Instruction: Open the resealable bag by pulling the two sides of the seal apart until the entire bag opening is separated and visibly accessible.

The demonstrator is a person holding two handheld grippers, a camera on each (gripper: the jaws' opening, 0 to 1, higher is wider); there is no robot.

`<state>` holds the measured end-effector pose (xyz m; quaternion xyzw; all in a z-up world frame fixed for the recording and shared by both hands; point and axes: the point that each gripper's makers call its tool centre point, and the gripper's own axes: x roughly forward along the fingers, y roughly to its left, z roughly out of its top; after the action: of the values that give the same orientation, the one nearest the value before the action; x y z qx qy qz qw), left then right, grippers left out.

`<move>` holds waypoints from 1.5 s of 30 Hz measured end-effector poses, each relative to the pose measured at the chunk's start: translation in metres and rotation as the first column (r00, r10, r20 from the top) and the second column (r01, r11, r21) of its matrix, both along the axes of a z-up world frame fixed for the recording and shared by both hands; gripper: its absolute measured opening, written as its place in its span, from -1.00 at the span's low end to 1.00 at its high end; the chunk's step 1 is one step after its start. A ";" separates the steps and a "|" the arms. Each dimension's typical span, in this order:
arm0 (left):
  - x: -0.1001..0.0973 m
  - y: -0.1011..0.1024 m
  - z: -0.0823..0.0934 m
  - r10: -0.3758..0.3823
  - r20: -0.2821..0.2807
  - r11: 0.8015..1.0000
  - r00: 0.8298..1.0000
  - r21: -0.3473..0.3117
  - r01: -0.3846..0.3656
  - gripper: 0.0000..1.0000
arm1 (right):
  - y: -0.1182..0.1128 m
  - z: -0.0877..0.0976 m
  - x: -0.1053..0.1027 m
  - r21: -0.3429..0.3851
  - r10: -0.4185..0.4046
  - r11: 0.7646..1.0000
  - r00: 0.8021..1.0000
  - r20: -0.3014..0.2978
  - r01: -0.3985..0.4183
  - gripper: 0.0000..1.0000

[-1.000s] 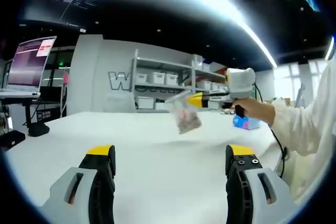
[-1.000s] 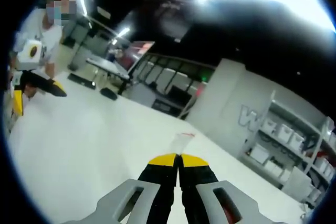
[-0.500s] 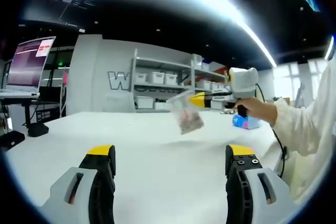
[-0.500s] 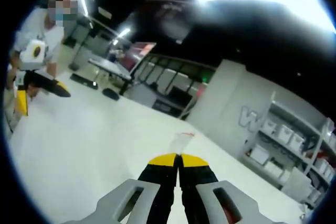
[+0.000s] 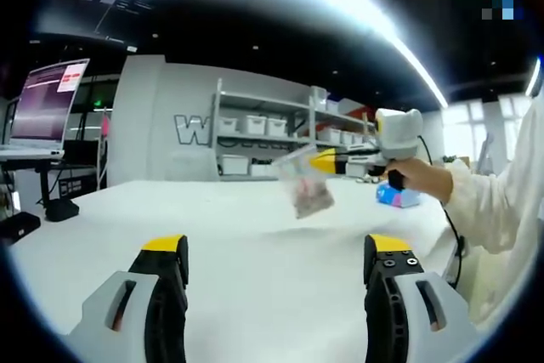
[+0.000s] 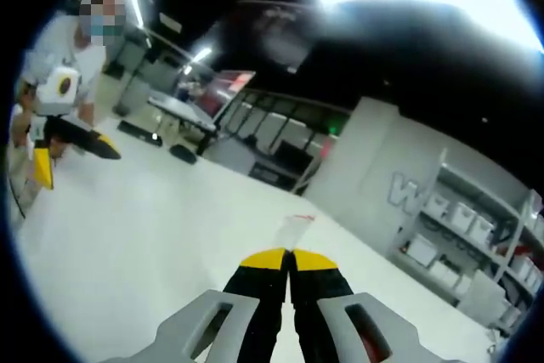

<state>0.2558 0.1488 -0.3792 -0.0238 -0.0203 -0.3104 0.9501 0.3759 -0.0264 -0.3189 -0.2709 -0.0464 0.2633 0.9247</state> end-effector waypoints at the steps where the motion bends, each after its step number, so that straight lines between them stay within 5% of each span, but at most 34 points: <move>1: 0.000 0.000 0.000 0.000 0.000 1.000 1.000 0.000 0.000 0.68 | -0.001 0.000 -0.001 0.001 0.000 1.000 1.000 -0.001 0.000 -1.00; 45: -0.002 0.004 -0.001 0.012 -0.001 1.000 1.000 0.013 -0.012 0.69 | -0.012 -0.010 -0.046 0.012 0.011 1.000 1.000 -0.009 -0.010 -1.00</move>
<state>0.2542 0.1526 -0.3800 -0.0177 -0.0180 -0.3046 0.9521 0.3300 -0.0380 -0.3284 -0.2640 -0.0452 0.2690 0.9251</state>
